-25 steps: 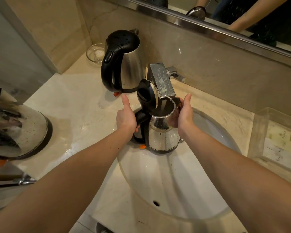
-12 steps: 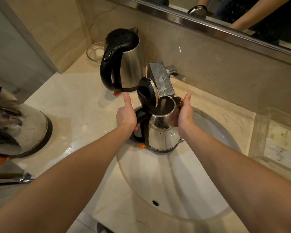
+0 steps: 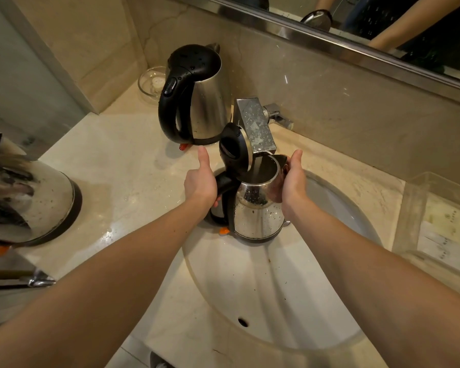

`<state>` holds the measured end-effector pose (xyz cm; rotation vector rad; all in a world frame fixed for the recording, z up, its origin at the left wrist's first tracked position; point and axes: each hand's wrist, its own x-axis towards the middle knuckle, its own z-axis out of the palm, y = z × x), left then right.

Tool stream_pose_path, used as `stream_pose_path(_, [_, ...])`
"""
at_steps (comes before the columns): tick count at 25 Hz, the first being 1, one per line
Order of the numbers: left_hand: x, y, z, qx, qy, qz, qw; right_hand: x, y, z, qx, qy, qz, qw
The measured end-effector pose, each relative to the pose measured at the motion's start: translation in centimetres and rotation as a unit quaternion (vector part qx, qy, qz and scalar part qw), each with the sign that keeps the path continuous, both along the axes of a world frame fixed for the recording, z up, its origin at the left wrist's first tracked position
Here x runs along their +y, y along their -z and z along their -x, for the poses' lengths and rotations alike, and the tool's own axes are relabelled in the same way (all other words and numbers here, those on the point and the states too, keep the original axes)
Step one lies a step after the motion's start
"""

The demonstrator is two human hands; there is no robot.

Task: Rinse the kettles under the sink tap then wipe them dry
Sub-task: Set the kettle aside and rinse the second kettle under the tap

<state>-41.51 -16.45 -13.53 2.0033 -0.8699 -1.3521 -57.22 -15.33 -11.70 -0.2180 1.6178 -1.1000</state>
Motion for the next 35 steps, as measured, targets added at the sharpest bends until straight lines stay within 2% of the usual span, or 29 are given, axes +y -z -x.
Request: stream_pose_path(35, [-0.5, 0.4, 0.0, -0.007, -0.018, 0.003, 1.000, 0.5, -1.0, -0.5, -0.019, 0.005, -0.014, 1.000])
